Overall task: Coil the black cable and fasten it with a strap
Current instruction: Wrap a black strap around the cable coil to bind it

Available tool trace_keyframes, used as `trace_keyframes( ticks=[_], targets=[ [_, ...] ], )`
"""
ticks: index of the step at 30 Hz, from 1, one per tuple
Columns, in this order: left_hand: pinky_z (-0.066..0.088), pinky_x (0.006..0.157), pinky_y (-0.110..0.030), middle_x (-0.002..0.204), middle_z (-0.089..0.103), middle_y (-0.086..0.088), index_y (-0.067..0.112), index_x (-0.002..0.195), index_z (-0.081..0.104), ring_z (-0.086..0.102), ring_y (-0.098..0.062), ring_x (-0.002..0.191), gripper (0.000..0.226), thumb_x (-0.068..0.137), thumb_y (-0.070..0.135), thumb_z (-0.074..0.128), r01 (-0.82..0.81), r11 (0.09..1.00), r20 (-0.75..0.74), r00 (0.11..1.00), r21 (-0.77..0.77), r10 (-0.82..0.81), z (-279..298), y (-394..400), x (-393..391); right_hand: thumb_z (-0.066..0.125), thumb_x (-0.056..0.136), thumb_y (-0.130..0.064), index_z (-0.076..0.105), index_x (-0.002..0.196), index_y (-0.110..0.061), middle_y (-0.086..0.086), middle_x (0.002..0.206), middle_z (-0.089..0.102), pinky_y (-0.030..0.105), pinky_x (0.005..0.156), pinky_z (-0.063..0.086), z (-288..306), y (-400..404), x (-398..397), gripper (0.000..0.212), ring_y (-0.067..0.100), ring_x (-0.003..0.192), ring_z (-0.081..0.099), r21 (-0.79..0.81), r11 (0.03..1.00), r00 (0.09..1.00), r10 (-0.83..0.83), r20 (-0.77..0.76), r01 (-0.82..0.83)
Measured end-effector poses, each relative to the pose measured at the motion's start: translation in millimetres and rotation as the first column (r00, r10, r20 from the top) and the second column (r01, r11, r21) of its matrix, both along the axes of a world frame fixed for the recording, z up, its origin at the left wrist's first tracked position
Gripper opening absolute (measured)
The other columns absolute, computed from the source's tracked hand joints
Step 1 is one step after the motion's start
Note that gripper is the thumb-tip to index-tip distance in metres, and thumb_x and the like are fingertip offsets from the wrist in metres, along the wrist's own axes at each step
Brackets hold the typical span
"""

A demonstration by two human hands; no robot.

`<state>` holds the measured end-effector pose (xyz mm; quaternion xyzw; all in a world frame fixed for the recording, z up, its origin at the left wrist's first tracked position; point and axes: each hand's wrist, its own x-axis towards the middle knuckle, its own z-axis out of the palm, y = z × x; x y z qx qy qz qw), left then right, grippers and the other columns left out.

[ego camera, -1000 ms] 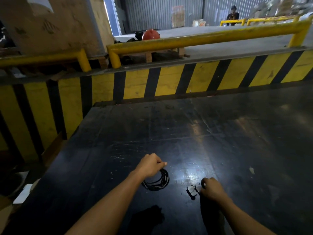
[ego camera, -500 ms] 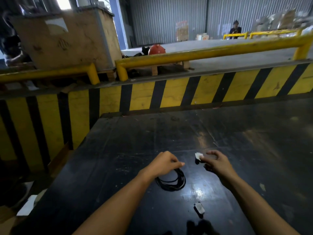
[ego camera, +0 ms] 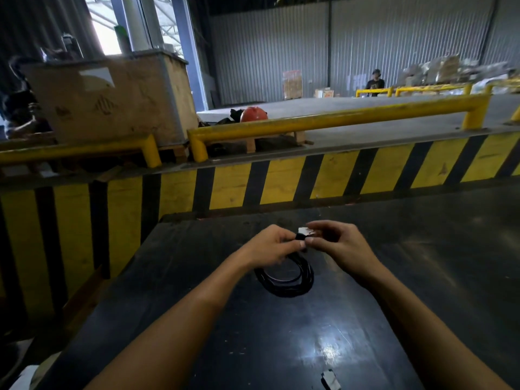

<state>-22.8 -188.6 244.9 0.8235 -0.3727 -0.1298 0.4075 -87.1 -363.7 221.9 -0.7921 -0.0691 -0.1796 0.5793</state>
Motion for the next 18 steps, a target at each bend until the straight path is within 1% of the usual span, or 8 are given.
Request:
trace_keyframes(
  ticks=[1, 3, 5, 7, 8, 12, 15, 18],
  targets=[
    [0.033, 0.04, -0.014, 0.051, 0.043, 0.003, 0.012, 0.079, 0.066, 0.04, -0.002, 0.038, 0.024, 0.094, 0.026, 0.054, 0.019, 1.0, -0.001, 1.0, -0.002, -0.019, 4, 1, 0, 0.072, 0.08, -0.013, 0.067, 0.107, -0.018, 0.0, 0.093, 0.072, 0.018, 0.074, 0.056, 3, -3, 0, 0.029, 0.005, 0.085, 0.069, -0.025, 1.0, 1.0, 0.019, 0.013, -0.019],
    [0.034, 0.04, -0.013, 0.048, 0.043, 0.006, 0.02, 0.08, 0.067, 0.04, -0.001, 0.037, 0.021, 0.094, 0.027, 0.053, 0.038, 0.999, 0.002, 0.999, 0.001, -0.038, 11, 3, -2, 0.07, 0.082, -0.015, 0.069, 0.1, -0.02, 0.002, 0.087, 0.073, 0.021, 0.071, 0.057, 7, -6, 1, 0.019, 0.009, 0.079, 0.069, -0.063, 0.998, 0.998, 0.015, 0.055, -0.011],
    [0.035, 0.04, -0.012, 0.042, 0.045, 0.011, 0.021, 0.081, 0.068, 0.041, 0.0, 0.036, 0.022, 0.095, 0.027, 0.052, 0.051, 0.999, 0.005, 0.999, 0.015, -0.051, 17, 4, -5, 0.067, 0.084, -0.019, 0.072, 0.091, -0.018, 0.003, 0.079, 0.072, 0.022, 0.062, 0.055, 11, -7, 3, 0.009, 0.01, 0.068, 0.067, -0.089, 0.996, 0.996, -0.009, 0.087, 0.017],
    [0.034, 0.04, -0.012, 0.042, 0.044, 0.011, 0.018, 0.081, 0.068, 0.04, 0.0, 0.036, 0.022, 0.095, 0.026, 0.052, 0.07, 0.998, 0.001, 0.998, 0.012, -0.07, 23, 2, -10, 0.064, 0.086, -0.023, 0.071, 0.087, -0.018, 0.001, 0.076, 0.071, 0.02, 0.056, 0.052, 15, -6, 5, 0.009, 0.007, 0.064, 0.063, -0.113, 0.992, 0.993, -0.036, 0.116, 0.049],
    [0.033, 0.039, -0.012, 0.044, 0.043, 0.011, 0.015, 0.082, 0.068, 0.038, 0.0, 0.035, 0.023, 0.095, 0.025, 0.052, 0.081, 0.997, -0.006, 0.997, 0.001, -0.081, 26, 0, -12, 0.062, 0.088, -0.023, 0.071, 0.086, -0.019, 0.0, 0.076, 0.07, 0.018, 0.054, 0.05, 18, -7, 6, 0.009, 0.005, 0.062, 0.062, -0.088, 0.993, 0.989, -0.066, 0.133, 0.078],
    [0.031, 0.039, -0.013, 0.047, 0.042, 0.005, 0.001, 0.087, 0.068, 0.037, -0.002, 0.035, 0.028, 0.095, 0.023, 0.052, 0.12, 0.992, 0.004, 0.993, -0.033, -0.119, 29, -9, -22, 0.057, 0.092, -0.024, 0.066, 0.079, -0.025, -0.004, 0.062, 0.059, 0.012, 0.042, 0.043, 31, -11, 10, 0.016, -0.002, 0.046, 0.052, 0.206, 0.959, 0.966, -0.224, 0.132, 0.194],
    [0.031, 0.039, -0.014, 0.044, 0.041, 0.008, 0.001, 0.085, 0.068, 0.036, -0.002, 0.035, 0.029, 0.094, 0.024, 0.053, 0.081, 0.994, 0.015, 0.997, -0.073, -0.08, 27, -8, -22, 0.054, 0.093, -0.023, 0.063, 0.08, -0.021, 0.001, 0.06, 0.055, 0.017, 0.045, 0.046, 31, -10, 11, 0.016, 0.001, 0.047, 0.052, 0.224, 0.96, 0.971, -0.199, 0.133, 0.167],
    [0.032, 0.04, -0.013, 0.046, 0.046, 0.01, 0.005, 0.095, 0.067, 0.039, 0.0, 0.037, 0.028, 0.094, 0.03, 0.053, 0.015, 0.994, 0.021, 1.0, -0.104, -0.013, 24, -2, -19, 0.056, 0.092, -0.02, 0.061, 0.081, -0.023, 0.001, 0.072, 0.064, 0.018, 0.052, 0.054, 34, -10, 9, 0.013, 0.003, 0.057, 0.063, 0.183, 0.966, 0.954, -0.221, 0.202, 0.185]
  ],
)
